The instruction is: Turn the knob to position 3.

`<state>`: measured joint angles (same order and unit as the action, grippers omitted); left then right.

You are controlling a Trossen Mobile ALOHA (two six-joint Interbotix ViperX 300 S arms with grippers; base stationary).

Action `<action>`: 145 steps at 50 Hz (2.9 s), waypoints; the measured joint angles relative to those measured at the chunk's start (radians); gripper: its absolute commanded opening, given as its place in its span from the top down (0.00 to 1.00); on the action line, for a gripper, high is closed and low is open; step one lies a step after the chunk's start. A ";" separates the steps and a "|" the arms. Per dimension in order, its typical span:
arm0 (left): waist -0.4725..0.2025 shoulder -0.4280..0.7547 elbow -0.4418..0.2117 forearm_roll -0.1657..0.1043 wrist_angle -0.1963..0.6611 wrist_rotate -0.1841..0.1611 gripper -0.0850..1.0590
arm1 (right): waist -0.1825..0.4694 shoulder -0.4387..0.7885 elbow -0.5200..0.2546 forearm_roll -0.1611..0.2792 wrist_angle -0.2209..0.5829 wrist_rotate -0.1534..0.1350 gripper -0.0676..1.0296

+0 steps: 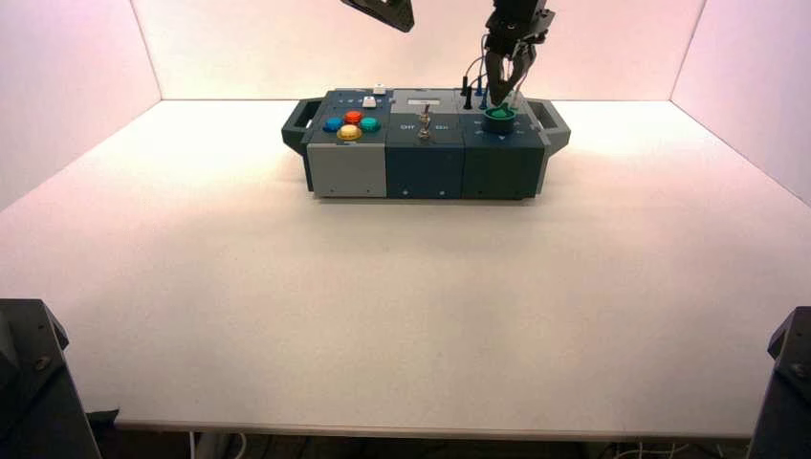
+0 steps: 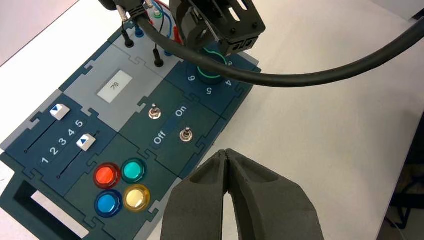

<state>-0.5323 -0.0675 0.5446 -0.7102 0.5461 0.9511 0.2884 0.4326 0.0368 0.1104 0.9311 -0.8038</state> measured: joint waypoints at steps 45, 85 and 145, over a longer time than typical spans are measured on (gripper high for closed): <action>0.000 -0.014 0.005 0.002 0.005 0.000 0.95 | -0.021 -0.017 0.002 -0.080 0.071 0.017 0.96; 0.000 -0.026 0.006 0.000 0.005 0.002 0.95 | -0.037 -0.038 0.048 -0.075 -0.003 0.017 0.96; 0.000 -0.035 0.008 0.000 0.005 0.005 0.95 | -0.037 -0.038 0.098 -0.048 0.012 0.017 0.96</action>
<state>-0.5323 -0.1028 0.5522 -0.7102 0.5507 0.9557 0.2516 0.3942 0.1350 0.0629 0.9434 -0.7869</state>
